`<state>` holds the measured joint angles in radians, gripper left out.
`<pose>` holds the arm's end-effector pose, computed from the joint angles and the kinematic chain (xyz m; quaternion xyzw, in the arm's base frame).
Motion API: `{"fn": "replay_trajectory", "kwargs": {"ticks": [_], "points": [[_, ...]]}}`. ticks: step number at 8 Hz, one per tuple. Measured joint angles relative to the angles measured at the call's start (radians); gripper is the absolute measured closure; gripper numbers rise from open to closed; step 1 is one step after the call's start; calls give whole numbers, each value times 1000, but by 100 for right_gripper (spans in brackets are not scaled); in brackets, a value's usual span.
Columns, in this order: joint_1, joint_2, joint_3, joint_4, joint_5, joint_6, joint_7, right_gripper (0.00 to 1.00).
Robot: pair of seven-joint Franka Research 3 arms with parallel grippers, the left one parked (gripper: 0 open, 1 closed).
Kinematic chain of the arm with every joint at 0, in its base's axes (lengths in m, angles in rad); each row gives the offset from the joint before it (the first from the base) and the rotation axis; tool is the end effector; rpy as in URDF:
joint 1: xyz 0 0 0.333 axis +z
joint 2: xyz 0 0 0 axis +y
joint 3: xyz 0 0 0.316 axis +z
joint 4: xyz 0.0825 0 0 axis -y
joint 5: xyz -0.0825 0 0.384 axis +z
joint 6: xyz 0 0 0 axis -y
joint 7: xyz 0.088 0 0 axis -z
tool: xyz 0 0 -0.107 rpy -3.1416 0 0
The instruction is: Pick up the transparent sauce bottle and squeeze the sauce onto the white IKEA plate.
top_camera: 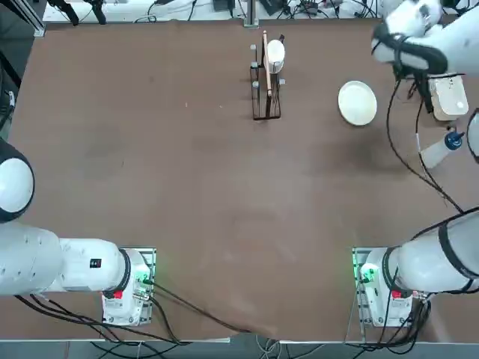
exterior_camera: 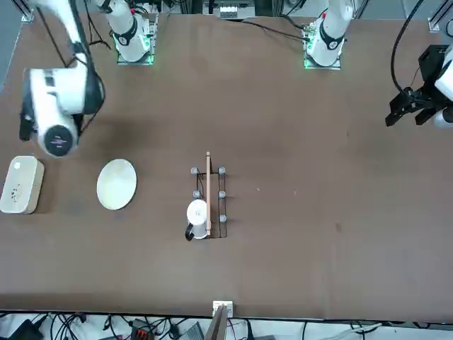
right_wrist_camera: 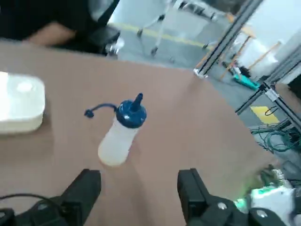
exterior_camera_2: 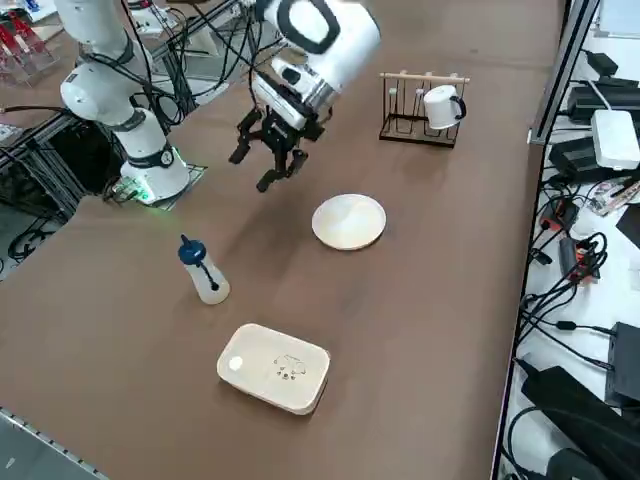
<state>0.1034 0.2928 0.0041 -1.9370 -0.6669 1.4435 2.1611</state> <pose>0.5309 -0.0158 0.3237 0.5255 -0.7024 0.1327 0.4613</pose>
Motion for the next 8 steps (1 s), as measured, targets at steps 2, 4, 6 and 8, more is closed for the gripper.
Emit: {"fn": "replay_trajectory", "kwargs": {"ticks": [2, 4, 6, 8], "points": [[5, 119, -2, -26, -122, -5, 231, 2], [-6, 239, -12, -29, -221, 2, 411, 3], [-28, 292, -18, -44, -282, 11, 475, 3], [-63, 299, -18, -99, -329, 44, 530, 2]]}}
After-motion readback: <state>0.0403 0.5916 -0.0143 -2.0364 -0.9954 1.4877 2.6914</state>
